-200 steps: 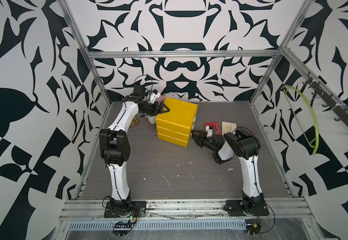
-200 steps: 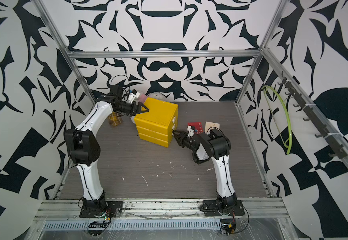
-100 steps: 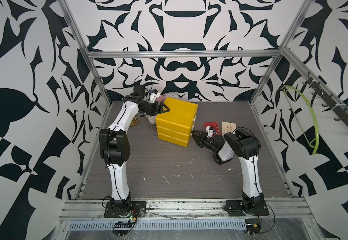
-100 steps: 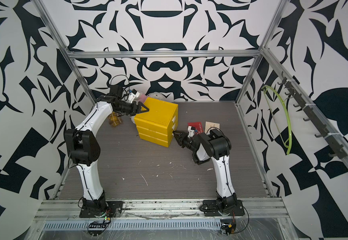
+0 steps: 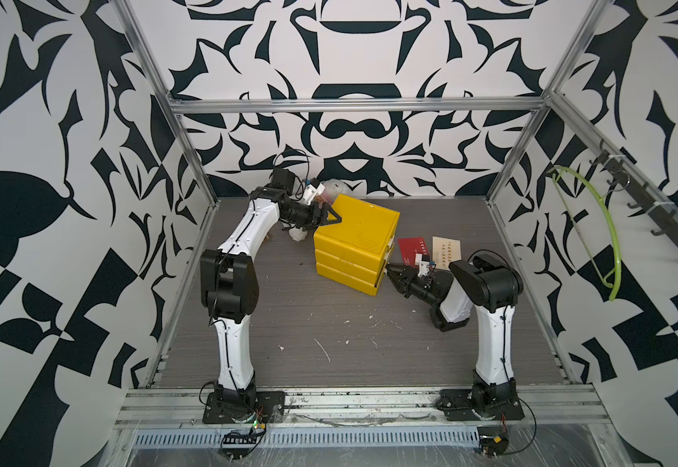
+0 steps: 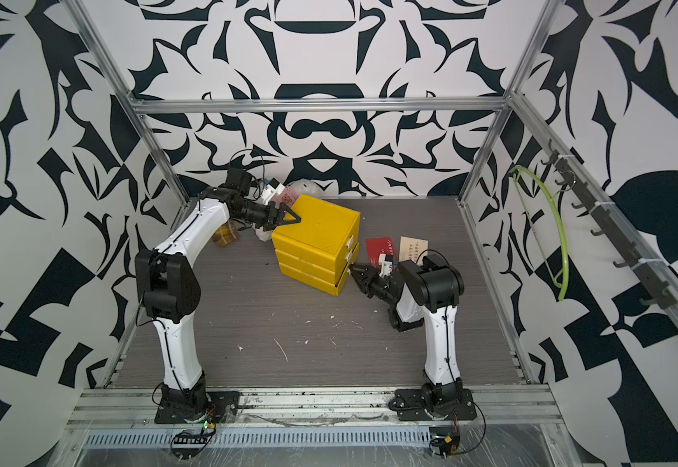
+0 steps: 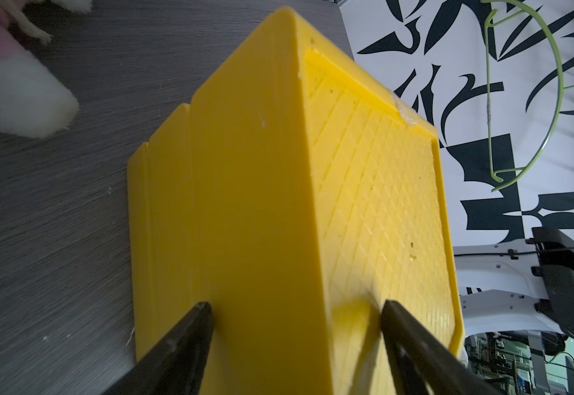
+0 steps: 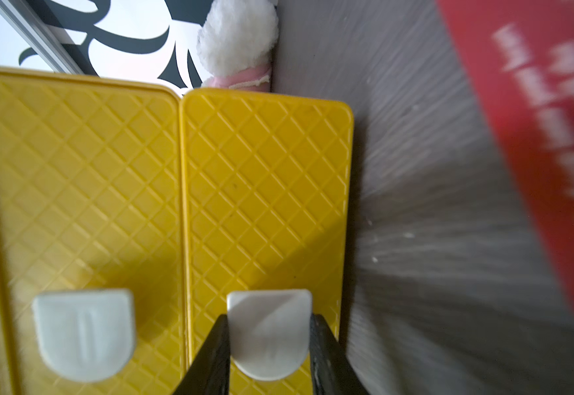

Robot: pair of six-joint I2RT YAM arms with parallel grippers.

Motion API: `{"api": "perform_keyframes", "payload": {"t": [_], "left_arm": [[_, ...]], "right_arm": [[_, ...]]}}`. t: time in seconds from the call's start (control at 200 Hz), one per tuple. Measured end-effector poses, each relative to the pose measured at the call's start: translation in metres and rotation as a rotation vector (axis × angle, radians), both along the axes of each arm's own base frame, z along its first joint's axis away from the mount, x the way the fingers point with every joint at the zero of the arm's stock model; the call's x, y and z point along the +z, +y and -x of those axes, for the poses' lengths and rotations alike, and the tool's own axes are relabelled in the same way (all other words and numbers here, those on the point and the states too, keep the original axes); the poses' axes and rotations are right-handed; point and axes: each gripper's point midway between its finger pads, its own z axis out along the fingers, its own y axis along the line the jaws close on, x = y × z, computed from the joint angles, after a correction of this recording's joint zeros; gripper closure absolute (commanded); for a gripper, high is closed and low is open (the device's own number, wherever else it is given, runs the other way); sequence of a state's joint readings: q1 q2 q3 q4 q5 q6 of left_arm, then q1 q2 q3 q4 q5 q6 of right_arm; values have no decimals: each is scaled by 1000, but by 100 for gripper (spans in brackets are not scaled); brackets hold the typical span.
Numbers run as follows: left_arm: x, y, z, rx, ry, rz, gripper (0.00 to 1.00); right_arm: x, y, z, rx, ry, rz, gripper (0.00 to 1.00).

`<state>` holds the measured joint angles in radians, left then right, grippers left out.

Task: Take the postcards out of the drawer
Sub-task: Open the drawer in the storage box.

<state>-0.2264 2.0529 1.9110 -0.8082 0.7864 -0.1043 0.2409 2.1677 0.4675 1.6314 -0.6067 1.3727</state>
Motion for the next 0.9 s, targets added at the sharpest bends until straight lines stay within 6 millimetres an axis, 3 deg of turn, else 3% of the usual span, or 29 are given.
{"api": "perform_keyframes", "payload": {"t": [0.265,0.575,0.9], "left_arm": [[-1,-1,1,-3,7,4,18],[-1,0,1,-3,7,4,18],[-1,0,1,-2,8,4,18]], "right_arm": [[-3,-19,13,-28,1,20,75],[-7,-67,31,-105,38,46,73],[-11,-93,37,-154,54,53,73]]}}
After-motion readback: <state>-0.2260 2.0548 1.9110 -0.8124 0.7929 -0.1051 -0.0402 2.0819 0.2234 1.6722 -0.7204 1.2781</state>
